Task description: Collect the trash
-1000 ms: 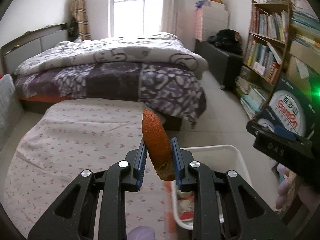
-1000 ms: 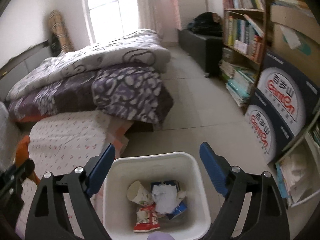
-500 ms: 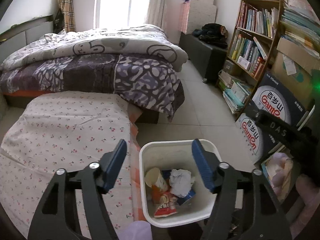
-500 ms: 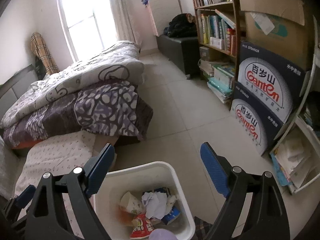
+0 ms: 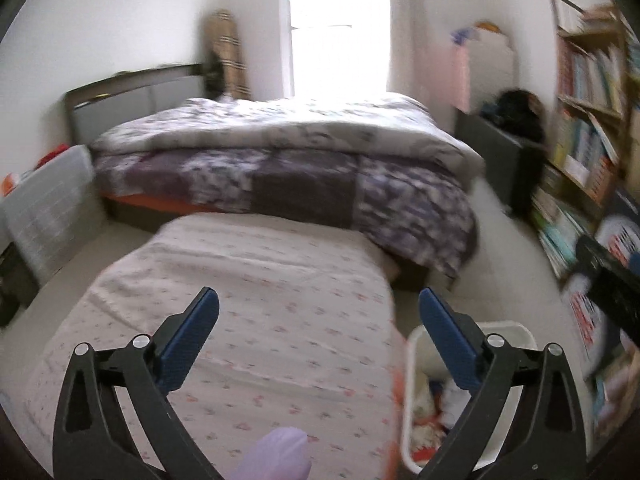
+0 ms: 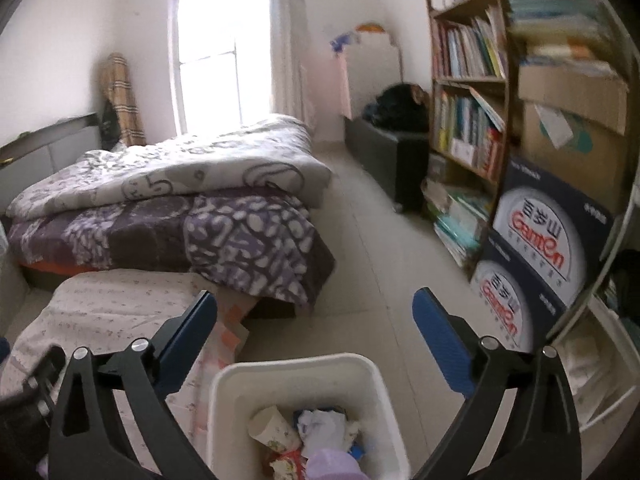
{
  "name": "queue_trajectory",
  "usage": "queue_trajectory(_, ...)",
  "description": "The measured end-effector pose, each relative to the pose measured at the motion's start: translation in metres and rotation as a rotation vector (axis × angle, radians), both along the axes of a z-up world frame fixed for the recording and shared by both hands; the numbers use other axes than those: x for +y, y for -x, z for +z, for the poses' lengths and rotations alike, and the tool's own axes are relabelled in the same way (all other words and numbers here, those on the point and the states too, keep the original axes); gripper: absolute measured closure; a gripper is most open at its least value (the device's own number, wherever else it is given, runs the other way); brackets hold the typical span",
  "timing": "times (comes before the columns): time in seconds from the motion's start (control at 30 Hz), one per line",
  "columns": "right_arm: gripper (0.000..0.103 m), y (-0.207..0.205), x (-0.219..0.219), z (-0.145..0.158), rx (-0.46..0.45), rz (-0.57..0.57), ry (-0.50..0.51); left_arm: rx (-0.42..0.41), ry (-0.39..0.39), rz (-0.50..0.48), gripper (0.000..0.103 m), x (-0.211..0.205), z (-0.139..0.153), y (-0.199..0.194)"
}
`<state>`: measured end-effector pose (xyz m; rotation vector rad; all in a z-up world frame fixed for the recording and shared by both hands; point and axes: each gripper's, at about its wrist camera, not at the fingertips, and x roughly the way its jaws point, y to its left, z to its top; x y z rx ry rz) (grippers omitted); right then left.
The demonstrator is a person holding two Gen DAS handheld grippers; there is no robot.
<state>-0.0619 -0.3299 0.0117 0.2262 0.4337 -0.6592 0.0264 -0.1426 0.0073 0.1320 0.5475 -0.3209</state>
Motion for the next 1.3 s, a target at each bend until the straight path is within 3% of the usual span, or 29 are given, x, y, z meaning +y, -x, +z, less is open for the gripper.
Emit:
queue_trajectory(0.1, 0.007, -0.009, 0.022, 0.002, -0.007, 0.052, 0.027, -0.027, 0.025, 0.072, 0.007, 0.025, 0.007, -0.006)
queue_trajectory(0.23, 0.007, -0.025, 0.047, -0.001, 0.001, 0.126, 0.004, -0.020, -0.021, 0.145, 0.007, 0.056, 0.006, -0.013)
queue_trajectory(0.4, 0.007, -0.043, 0.079, -0.008, 0.016, 0.206, -0.017, 0.061, 0.001, 0.191, 0.007, 0.094, -0.003, -0.027)
queue_trajectory(0.53, 0.007, -0.056, 0.103, -0.013, 0.038, 0.254, -0.008, 0.036, -0.030, 0.233, 0.007, 0.111, -0.002, -0.029)
queue_trajectory(0.8, 0.007, -0.074, 0.130, -0.021, 0.054, 0.294, 0.004, 0.065, -0.023, 0.264, 0.007, 0.129, -0.005, -0.039)
queue_trajectory(1.3, 0.007, -0.084, 0.135, -0.024, 0.067, 0.306, -0.022, 0.084, -0.015, 0.284, 0.007, 0.137, -0.009, -0.047)
